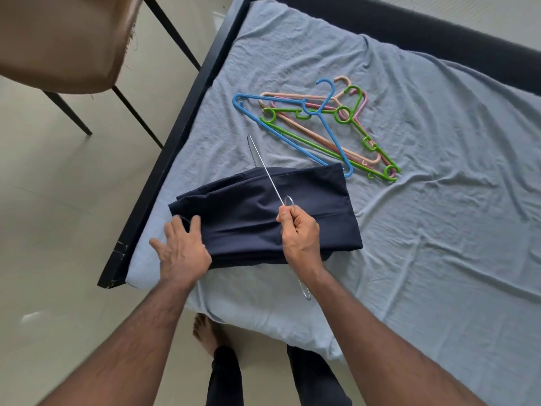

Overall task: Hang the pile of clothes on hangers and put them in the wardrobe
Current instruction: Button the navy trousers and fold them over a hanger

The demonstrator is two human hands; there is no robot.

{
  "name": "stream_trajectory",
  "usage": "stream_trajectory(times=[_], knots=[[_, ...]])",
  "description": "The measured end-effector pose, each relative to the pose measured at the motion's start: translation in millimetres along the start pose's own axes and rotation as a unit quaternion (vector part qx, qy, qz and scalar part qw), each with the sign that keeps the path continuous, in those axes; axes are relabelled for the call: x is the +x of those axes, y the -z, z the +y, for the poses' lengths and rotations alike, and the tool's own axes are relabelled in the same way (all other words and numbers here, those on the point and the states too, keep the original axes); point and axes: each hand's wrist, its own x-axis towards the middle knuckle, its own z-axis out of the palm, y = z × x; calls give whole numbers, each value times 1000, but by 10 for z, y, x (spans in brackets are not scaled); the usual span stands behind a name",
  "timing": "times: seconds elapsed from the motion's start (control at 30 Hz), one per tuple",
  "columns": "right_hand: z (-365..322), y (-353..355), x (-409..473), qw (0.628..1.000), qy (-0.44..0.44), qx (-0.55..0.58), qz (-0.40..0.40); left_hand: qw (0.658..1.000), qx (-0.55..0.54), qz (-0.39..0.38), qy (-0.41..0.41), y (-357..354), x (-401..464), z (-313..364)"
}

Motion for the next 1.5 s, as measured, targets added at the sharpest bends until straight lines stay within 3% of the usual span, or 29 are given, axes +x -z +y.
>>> stream_trajectory(times=[0.1,0.2,0.27,0.37,0.47,0.57,0.73,0.83,1.03,1.13,1.27,1.37,1.5], knots=[[-169,33,-20,1000,2,-9,-7,999,-1,-50,-16,30,-72,39],[-386,72,-25,999,12,0,-37,965,-182,-163,93,98,-57,-54],[-587,69,-57,996,37,-7,-80,933,-286,-146,159,184,-39,-157],[-919,3,-114,986,87,-41,-136,915,-322,-127,207,434,-128,-360],[-1287,-115,-184,973,124,-81,-179,924,-318,-92,189,771,-275,-636],[-1750,-254,-274,945,167,-139,-244,916,-372,1,149,1304,-433,-929],[-2742,-536,-356,890,258,-230,-297,937,-272,215,30,2423,-771,-1605],[-3493,-789,-455,869,314,-238,-300,944,-228,233,-46,2996,-1064,-2123],[-5086,-1560,-925,797,450,-269,-300,944,-199,251,-74,4094,-1832,-3133],[-5826,-2009,-1345,774,494,-258,-301,959,-158,230,-56,4532,-2157,-3611],[-6685,-2650,-1990,758,521,-214,-329,958,-233,169,12,5034,-2692,-4472],[-7199,-3090,-2439,745,545,-180,-340,955,-219,192,49,5272,-3136,-5048],[-7795,-3700,-3114,690,602,-178,-360,938,-222,243,112,5400,-3669,-5774]])
